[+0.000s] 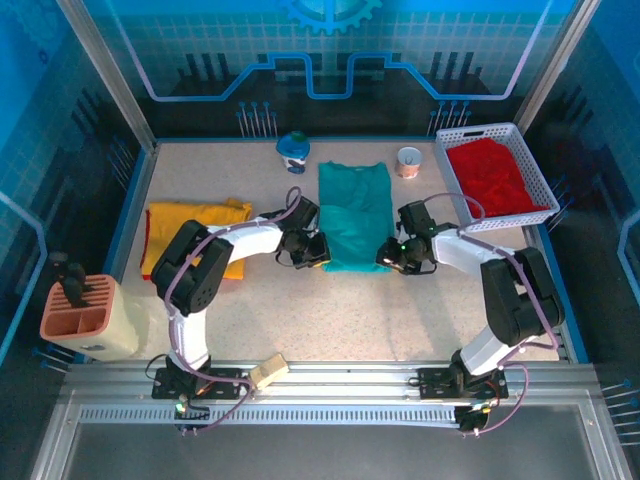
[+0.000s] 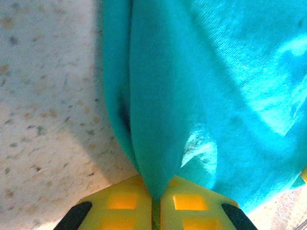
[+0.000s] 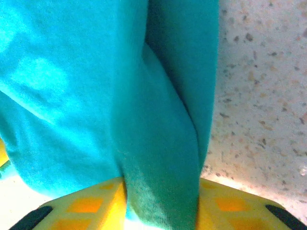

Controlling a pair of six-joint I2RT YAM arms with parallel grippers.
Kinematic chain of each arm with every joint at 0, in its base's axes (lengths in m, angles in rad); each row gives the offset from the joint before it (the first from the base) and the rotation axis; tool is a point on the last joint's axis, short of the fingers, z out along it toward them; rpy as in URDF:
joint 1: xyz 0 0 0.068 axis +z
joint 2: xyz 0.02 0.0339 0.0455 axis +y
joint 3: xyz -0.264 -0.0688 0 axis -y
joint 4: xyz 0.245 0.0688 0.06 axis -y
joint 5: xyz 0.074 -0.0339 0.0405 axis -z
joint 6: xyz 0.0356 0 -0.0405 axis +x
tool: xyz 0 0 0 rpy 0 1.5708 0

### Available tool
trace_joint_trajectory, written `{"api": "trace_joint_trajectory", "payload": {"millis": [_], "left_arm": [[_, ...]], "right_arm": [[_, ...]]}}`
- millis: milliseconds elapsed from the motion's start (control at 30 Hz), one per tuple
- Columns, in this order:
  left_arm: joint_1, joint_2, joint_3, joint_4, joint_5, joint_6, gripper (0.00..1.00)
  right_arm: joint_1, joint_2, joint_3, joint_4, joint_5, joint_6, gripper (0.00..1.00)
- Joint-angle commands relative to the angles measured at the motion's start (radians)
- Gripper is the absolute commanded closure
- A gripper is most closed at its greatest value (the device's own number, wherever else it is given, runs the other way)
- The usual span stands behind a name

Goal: Fold and stack the t-shirts

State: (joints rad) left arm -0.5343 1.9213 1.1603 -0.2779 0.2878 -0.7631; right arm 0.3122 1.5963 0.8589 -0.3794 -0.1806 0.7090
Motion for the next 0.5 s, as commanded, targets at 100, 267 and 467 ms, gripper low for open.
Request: {"api": "trace_joint_trajectory", "payload": {"millis": [100, 267, 467], "left_arm": [[-0.004, -0.089, -0.071, 0.013, -0.007, -0.012, 1.0], [-0.009, -0.144, -0.136, 0.021, -0.001, -0.017, 1.0], [-0.037, -0.268, -0.266, 0.035, -0.007, -0.045, 1.0]], "right_arm": [[-0.002, -0.065, -0.066, 0.024, -0.005, 0.028, 0.87], [-0.004, -0.119, -0.097, 0.005, -0.024, 0.026, 1.0], [0.0, -0.209, -0.171, -0.028, -0.06, 0.02, 1.0]]}}
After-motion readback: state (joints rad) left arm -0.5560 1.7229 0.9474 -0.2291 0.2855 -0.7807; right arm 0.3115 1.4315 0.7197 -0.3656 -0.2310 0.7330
